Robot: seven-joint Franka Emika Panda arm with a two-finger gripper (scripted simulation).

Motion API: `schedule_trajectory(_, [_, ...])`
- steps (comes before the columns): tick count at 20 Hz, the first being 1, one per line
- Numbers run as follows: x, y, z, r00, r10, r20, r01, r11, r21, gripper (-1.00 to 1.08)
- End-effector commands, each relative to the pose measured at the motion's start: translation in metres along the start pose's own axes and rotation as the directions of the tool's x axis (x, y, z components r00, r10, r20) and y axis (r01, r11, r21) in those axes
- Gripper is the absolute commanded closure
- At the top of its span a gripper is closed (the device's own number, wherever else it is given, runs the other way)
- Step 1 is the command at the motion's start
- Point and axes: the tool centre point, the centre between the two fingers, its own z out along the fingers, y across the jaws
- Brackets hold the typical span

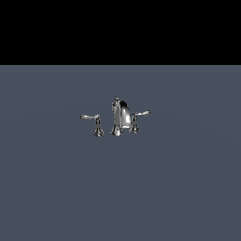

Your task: Turn on the faucet by rotating a designated handle.

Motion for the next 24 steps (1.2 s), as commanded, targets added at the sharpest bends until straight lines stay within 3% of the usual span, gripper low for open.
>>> schedule_trajectory(1, [0.000,0.000,0.000,1.000,0.000,0.000,0.000,1.000,0.000,1.08])
schedule_trajectory(12, [0.019,-0.008,0.020,0.997,0.073,0.000,-0.073,0.997,0.000,1.08])
schedule_trajectory(18, [0.047,-0.018,0.049,0.985,0.171,0.000,-0.171,0.985,-0.001,1.08])
schedule_trajectory(24, [0.085,-0.026,0.086,0.955,0.298,0.000,-0.298,0.955,-0.001,1.08])
